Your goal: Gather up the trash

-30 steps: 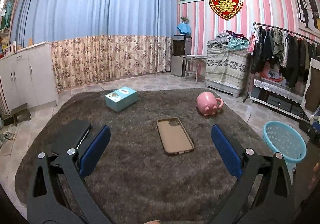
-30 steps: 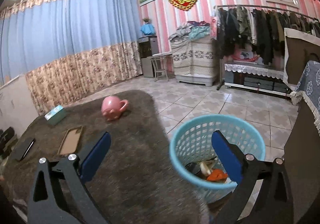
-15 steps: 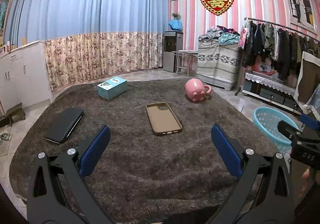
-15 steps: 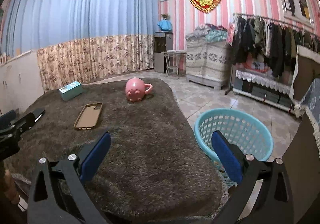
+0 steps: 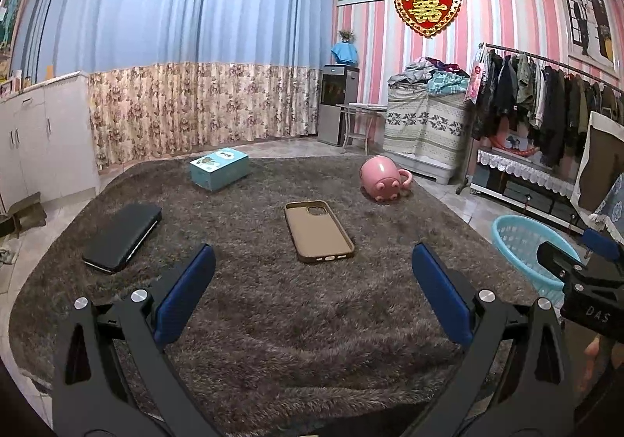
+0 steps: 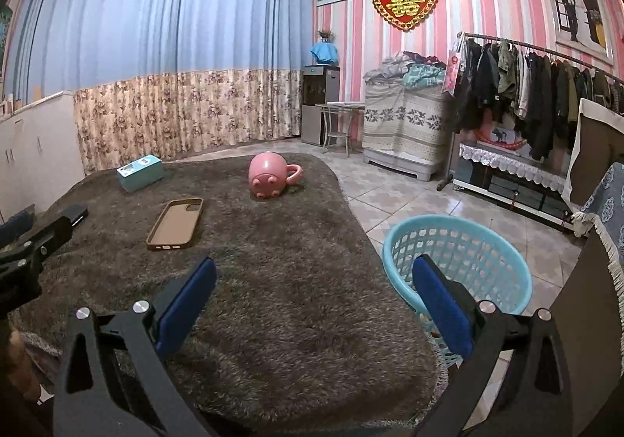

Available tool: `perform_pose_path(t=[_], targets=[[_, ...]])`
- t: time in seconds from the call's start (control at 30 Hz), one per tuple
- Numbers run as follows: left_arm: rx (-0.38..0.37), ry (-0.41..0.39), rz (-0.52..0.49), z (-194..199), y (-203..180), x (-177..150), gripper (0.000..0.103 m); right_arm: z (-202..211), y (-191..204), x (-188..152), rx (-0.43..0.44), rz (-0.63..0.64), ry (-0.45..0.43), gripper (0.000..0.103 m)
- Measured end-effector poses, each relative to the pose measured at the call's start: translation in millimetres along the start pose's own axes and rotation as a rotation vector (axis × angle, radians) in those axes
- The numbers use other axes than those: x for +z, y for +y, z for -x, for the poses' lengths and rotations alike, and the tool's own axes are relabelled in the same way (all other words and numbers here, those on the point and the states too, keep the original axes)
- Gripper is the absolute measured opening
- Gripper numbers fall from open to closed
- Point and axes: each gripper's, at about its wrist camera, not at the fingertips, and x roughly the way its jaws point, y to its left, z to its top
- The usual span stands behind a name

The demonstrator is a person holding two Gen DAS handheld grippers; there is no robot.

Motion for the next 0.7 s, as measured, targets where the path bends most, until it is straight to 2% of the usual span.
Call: perform_pose_path(t=[0.4,0.7], targets=[[-0.013,-0.024,-0.006,3.8,-2.1,-2.8,0.098,-1.1,5.6,5.0,0.002,0.021,-0.004,0.099],[0.005,-0.053,-0.027,9.3,-4.1,1.2,0.098,0.1,5.2,5.6,0.005,0.016,-0.016,0.099]])
